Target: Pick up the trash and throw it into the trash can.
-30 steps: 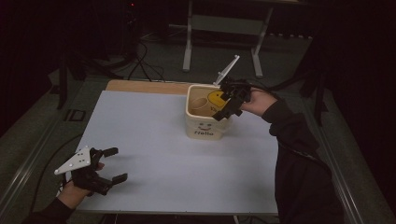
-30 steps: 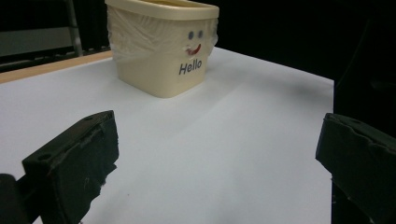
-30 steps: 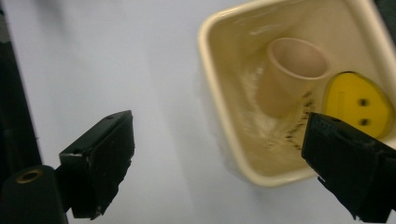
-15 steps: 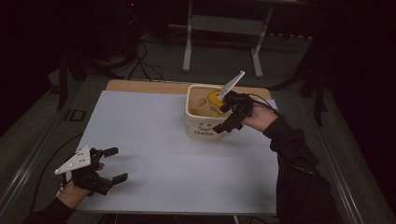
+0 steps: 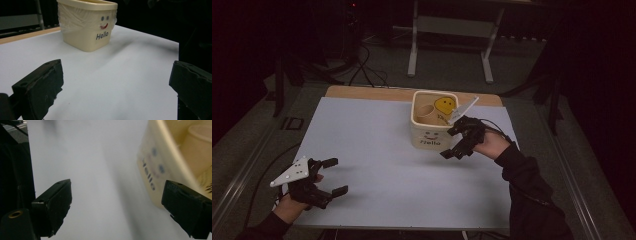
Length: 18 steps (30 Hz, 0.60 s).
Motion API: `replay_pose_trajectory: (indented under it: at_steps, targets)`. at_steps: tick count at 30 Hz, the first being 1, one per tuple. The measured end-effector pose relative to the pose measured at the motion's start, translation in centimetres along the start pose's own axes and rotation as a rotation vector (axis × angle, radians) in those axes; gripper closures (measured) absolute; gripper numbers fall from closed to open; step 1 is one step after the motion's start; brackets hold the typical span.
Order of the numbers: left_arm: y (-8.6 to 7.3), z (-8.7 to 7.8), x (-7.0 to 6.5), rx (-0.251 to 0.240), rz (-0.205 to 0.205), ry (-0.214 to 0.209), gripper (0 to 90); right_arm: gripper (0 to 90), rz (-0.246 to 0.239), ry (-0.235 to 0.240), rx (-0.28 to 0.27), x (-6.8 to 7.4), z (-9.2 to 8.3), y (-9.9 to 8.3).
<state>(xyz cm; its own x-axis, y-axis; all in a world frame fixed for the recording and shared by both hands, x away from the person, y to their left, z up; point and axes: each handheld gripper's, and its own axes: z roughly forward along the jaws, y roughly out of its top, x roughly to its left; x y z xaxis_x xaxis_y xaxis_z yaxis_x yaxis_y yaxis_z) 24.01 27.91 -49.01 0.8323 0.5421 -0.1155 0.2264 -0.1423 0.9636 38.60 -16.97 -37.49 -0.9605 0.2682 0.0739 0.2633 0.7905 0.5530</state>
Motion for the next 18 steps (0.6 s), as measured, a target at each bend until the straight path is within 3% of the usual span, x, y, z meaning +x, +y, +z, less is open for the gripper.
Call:
replay_pose_trajectory:
  at_steps: [18]
  targets:
    - [0.0,0.1,0.0,0.000,0.002,-0.004,0.4,9.5,0.018,0.005,-0.085,2.4,2.4,-4.2]
